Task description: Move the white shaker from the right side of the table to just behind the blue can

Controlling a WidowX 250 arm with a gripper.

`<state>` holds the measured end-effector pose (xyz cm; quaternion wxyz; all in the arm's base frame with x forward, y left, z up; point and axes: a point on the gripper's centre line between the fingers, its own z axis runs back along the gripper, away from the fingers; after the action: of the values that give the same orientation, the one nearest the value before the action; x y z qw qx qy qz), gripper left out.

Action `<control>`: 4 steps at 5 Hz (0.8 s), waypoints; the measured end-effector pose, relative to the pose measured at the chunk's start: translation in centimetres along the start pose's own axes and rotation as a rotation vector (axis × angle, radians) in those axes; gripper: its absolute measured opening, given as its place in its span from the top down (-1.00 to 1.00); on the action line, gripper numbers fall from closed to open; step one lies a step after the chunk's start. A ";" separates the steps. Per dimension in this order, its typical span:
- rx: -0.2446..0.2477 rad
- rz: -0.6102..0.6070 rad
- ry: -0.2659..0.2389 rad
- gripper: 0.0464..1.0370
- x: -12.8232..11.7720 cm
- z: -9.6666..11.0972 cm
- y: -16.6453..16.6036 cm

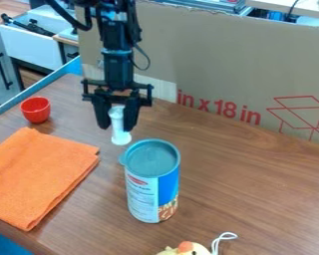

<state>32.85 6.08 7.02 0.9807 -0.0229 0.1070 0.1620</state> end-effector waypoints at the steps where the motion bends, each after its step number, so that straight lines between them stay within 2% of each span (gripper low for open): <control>1: -0.002 -0.003 0.020 -0.10 0.1 -0.8 0.0; 3: -0.003 -0.008 0.020 -0.11 0.1 -1.8 0.0; 4: -0.006 -0.007 0.018 -0.21 0.1 -2.0 -0.1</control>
<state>32.53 5.88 5.09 0.9802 -0.0279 0.1151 0.1585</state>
